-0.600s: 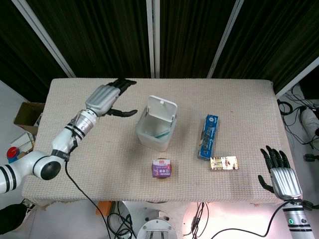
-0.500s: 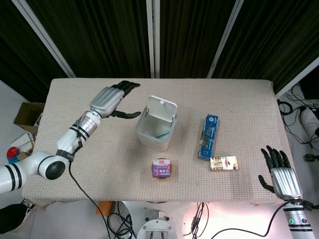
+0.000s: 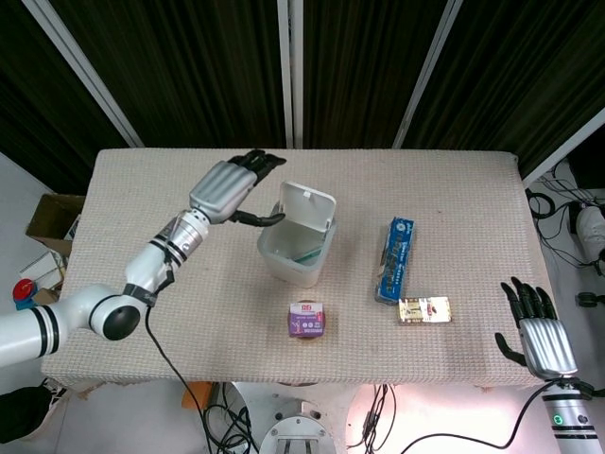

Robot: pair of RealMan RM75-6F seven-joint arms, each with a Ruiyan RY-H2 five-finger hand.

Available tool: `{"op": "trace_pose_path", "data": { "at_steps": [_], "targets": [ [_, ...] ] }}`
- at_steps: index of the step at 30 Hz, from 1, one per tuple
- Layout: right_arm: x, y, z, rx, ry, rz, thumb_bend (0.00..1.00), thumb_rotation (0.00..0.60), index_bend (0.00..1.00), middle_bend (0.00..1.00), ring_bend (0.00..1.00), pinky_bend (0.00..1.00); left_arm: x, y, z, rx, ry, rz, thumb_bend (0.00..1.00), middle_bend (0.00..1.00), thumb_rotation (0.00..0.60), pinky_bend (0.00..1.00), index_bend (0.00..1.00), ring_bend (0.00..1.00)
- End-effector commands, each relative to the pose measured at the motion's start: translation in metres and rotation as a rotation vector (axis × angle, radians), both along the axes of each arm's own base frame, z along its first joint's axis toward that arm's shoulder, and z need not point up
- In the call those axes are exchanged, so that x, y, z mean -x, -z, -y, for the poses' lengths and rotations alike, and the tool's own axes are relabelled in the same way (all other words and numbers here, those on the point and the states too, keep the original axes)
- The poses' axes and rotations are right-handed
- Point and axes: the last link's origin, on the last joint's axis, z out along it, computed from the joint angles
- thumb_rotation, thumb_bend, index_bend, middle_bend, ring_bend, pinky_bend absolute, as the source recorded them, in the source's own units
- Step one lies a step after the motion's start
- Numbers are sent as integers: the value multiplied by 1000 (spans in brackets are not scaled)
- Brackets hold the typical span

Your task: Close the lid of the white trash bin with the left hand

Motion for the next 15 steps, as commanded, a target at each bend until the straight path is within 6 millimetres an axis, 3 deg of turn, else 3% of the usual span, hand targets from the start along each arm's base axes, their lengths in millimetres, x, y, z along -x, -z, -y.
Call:
{"op": "trace_pose_path", "data": {
  "at_steps": [1,9,15],
  "targets": [
    [2,0,1,-3,6,1,284,600,0,0,0,0,-16,11,3,-2,60,-32,188,126,106,210,85,61],
    [7,-2,3,-3,27,14,284,600,0,0,0,0,-36,37,1,-6,109,-117,182,144,101,210,86,61],
    [9,-6,3,6,28,21,284,600,0,0,0,0,-36,45,-1,-25,97,-160,179,170,89,209,90,61]
  ]
}}
